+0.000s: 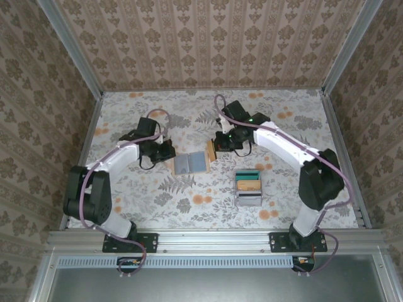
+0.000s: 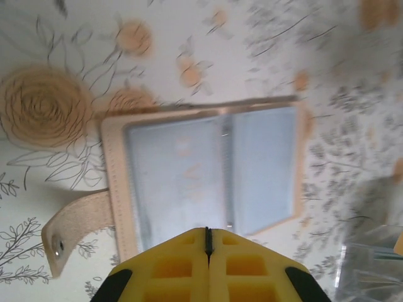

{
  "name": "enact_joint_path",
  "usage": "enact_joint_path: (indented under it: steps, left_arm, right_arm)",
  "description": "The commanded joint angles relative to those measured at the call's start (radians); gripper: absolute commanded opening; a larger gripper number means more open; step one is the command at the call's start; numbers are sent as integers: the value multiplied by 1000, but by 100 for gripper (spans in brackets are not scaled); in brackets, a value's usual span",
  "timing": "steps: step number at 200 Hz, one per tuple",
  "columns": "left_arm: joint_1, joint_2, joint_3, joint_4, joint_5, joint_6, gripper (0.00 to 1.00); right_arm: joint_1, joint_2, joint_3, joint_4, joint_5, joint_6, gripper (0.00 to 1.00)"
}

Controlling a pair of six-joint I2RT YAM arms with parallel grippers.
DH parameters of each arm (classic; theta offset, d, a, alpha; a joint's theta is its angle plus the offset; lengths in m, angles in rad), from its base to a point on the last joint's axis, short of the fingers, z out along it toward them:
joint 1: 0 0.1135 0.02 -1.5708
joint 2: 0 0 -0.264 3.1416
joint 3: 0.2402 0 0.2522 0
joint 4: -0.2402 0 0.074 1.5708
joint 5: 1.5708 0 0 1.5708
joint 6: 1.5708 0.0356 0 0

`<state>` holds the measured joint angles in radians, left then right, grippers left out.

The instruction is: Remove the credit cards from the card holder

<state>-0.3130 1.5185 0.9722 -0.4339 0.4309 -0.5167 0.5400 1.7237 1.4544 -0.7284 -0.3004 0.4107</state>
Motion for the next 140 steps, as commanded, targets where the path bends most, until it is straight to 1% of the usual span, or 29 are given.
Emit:
enact_joint_path:
  steps: [1,8,11,18,27,43,53,59,77,81,85,94,113,140]
  left_arm:
    - [5,-86,29,-8,25,23,15]
    - [6,-106,27,-6,25,22,23]
    - [7,-113,26,-4,26,21,30]
    - [11,-136,23,-2,29,19,41]
    - [15,-164,18,6,31,17,50]
    - [23,-209,9,11,35,15,61]
    - [30,-235,3,14,41,15,63]
    - [35,-249,-2,15,42,15,66]
    - [45,-290,-19,17,46,18,68]
    - [47,-297,-25,17,45,18,68]
    - [49,-304,-27,16,45,20,71]
    - [54,-317,-37,15,39,18,72]
    - [57,-336,-60,19,42,14,72]
    - [58,-348,-74,17,45,14,73]
  right_arm:
    - [30,-104,27,-194,146,-182,0]
    - [41,-124,27,-230,177,-220,0]
    - [46,-132,27,-244,186,-239,0]
    - [58,-150,25,-277,215,-283,0]
    - [78,-175,15,-313,246,-343,0]
    - [115,-225,-24,-355,293,-461,0]
    - [141,-258,-57,-372,321,-537,0]
    - [154,-276,-78,-379,329,-586,0]
    - [189,-326,-147,-388,342,-711,0]
    - [198,-362,-165,-386,350,-737,0]
    - [210,-378,-181,-384,358,-771,0]
    - [233,-404,-214,-382,381,-833,0]
    - [259,-422,-262,-379,460,-900,0]
    - [265,-396,-293,-404,512,-961,0]
